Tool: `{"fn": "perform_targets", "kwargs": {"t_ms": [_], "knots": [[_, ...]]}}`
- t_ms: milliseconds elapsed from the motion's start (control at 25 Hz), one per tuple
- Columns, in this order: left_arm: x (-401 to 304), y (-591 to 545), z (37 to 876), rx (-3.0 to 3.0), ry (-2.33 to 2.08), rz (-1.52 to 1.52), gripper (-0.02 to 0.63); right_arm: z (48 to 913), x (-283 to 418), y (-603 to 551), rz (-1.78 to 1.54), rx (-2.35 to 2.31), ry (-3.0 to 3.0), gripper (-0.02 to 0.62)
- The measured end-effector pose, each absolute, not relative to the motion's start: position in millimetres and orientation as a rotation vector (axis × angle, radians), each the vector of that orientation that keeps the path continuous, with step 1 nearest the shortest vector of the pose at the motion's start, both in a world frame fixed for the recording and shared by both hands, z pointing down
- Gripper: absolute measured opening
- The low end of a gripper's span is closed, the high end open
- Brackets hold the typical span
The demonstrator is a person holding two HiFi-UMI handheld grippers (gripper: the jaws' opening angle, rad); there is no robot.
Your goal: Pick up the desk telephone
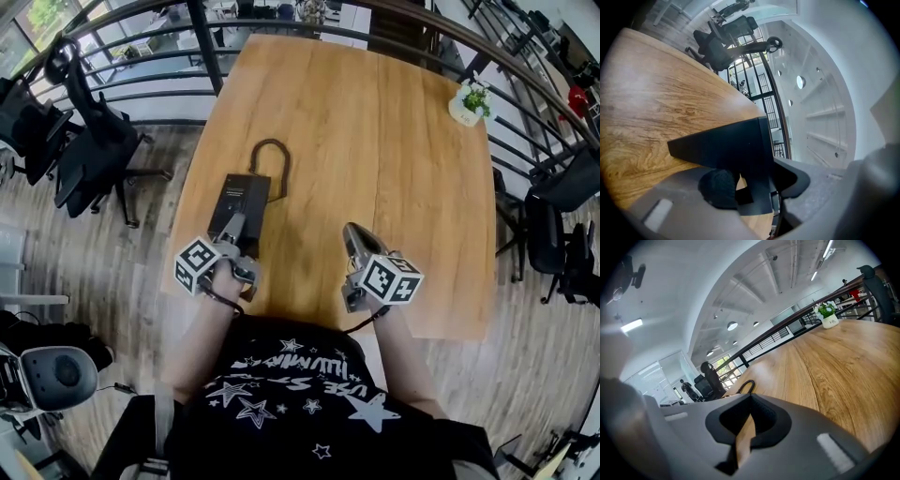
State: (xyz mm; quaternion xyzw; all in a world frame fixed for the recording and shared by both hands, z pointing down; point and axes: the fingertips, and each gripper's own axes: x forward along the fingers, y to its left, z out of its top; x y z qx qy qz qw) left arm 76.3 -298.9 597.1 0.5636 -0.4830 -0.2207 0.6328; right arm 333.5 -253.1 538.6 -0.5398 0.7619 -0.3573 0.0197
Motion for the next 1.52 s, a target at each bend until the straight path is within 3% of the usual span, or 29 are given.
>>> {"fn": "perform_targets", "kwargs": {"t_ms": [880, 1520], "knots": [[71.7, -292.1, 532.2, 1.454, -0.937, -0.556, 0.198, 534.1, 313.7, -259.6, -1.101, -1.624, 2.37, -0.001], [31.2, -295.2, 514.4, 1.596, -0.728, -0.403, 0.198, 522.4, 262.5, -242.9, -1.046, -1.791, 2.2, -0.001]]}}
